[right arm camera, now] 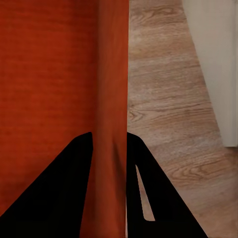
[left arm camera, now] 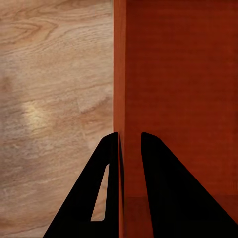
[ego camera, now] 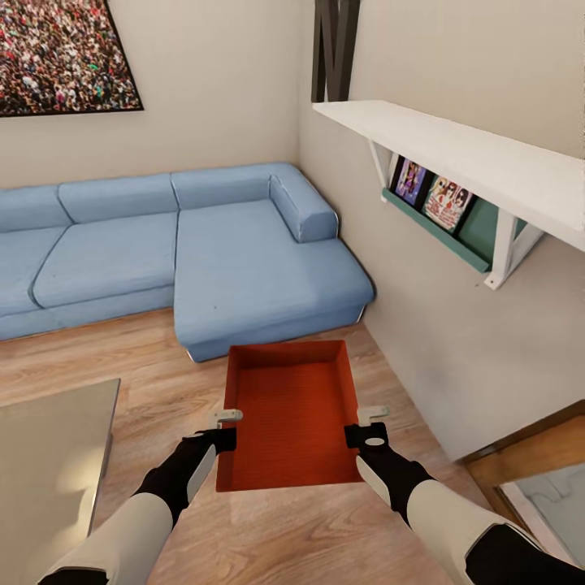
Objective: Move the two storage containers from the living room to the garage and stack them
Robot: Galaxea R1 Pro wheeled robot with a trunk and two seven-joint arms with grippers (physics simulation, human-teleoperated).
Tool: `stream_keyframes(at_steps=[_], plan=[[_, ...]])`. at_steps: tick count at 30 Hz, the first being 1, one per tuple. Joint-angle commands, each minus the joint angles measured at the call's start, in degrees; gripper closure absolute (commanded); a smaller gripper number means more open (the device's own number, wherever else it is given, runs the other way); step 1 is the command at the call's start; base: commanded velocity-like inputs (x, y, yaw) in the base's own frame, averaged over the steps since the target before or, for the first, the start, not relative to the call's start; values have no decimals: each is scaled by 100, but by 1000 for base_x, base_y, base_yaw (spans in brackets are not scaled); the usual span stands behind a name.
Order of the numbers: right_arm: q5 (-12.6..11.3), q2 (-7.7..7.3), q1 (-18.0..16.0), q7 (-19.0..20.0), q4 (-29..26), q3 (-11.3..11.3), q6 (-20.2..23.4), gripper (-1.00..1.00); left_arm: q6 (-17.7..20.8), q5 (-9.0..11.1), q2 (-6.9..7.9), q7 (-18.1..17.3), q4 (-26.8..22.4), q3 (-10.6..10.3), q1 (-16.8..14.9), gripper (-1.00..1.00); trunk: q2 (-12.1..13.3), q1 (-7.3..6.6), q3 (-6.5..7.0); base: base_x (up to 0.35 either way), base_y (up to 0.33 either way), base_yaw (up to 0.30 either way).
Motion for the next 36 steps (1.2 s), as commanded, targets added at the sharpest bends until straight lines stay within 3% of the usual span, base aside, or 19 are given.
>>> stream_keyframes(at_steps=[1, 36], plan=[[-17, 30, -7, -43, -38, 35, 39, 100, 35, -20, -6, 69, -5, -45, 2, 100, -10, 3, 0, 0, 0, 0], [-17, 29, -7, -42, -39, 35, 39, 100, 33, -28, -6, 76, 4, -39, 2, 100, -10, 3, 322, 0, 0, 0]])
